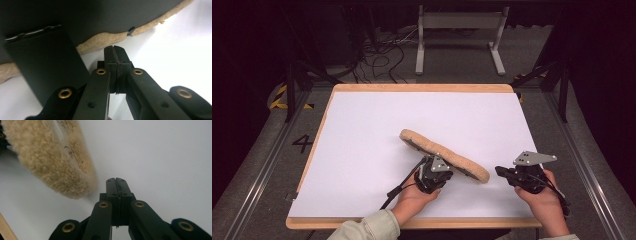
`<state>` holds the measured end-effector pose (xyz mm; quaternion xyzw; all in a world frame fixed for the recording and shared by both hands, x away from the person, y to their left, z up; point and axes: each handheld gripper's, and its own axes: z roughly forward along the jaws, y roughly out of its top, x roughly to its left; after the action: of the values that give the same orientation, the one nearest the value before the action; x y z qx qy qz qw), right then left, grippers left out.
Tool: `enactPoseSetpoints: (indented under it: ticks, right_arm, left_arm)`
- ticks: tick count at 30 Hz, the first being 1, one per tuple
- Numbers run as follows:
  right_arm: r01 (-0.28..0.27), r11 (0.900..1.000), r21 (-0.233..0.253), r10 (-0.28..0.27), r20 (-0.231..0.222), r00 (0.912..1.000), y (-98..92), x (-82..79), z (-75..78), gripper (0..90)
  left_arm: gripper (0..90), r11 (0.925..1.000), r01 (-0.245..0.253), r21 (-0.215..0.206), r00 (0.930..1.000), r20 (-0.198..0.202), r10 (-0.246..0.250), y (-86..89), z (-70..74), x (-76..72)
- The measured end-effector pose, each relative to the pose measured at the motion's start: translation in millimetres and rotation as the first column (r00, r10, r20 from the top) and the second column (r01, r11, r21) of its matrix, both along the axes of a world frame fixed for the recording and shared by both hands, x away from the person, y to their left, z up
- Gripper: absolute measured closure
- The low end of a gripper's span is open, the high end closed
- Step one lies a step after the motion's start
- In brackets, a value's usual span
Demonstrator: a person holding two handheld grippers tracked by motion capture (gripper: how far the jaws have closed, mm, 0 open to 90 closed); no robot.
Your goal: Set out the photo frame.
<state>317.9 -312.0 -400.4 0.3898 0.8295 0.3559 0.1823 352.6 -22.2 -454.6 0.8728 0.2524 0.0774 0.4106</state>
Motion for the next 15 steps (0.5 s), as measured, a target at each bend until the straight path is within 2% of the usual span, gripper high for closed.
enactPoseSetpoints:
  ticks: [3, 6, 7, 9, 10, 12, 13, 15]
  right_arm:
    - [-0.001, 1.0, 0.001, 0.001, 0.003, 1.0, 0.2, 0.0, 0.1, 90.0]
    - [0.001, 1.0, 0.003, -0.001, 0.004, 1.0, 0.0, -0.3, 0.4, 90.0]
    - [0.001, 1.0, 0.004, -0.001, 0.004, 1.0, -0.2, -0.3, 0.5, 90.0]
    - [0.001, 1.0, 0.004, -0.001, 0.005, 1.0, -0.3, -0.3, 0.6, 90.0]
    - [0.0, 1.0, 0.004, 0.0, 0.005, 1.0, -0.2, -0.3, 0.7, 90.0]
    - [-0.003, 1.0, 0.004, 0.003, 0.007, 1.0, 0.1, -0.2, 1.1, 90.0]
    - [-0.004, 1.0, 0.004, 0.004, 0.008, 1.0, 0.2, -0.1, 1.3, 90.0]
    - [-0.005, 1.0, 0.005, 0.005, 0.008, 1.0, 0.5, 0.0, 1.4, 90.0]
  left_arm:
    - [90.0, 0.9997, -0.02, 0.01, 0.9998, -0.005, 0.02, -0.8, -2.9, 2.0]
    - [90.0, 0.9989, -0.046, 0.002, 0.9985, -0.029, 0.046, 1.5, -4.3, 4.6]
    - [90.0, 0.999, -0.044, -0.006, 0.9988, -0.021, 0.044, 2.3, -4.4, 6.4]
    - [90.0, 0.999, -0.044, 0.002, 0.9989, -0.016, 0.044, 1.7, -4.3, 5.3]
    - [90.0, 0.9991, -0.041, 0.007, 0.9991, -0.001, 0.041, 1.5, -4.4, 5.3]
    - [90.0, 0.9989, -0.047, 0.006, 0.9987, -0.018, 0.047, 2.0, -4.1, 5.4]
    - [90.0, 0.9988, -0.048, 0.006, 0.9988, -0.008, 0.048, 2.3, -4.1, 6.6]
    - [90.0, 0.9982, -0.059, 0.009, 0.9981, -0.016, 0.059, 2.7, -4.0, 6.1]
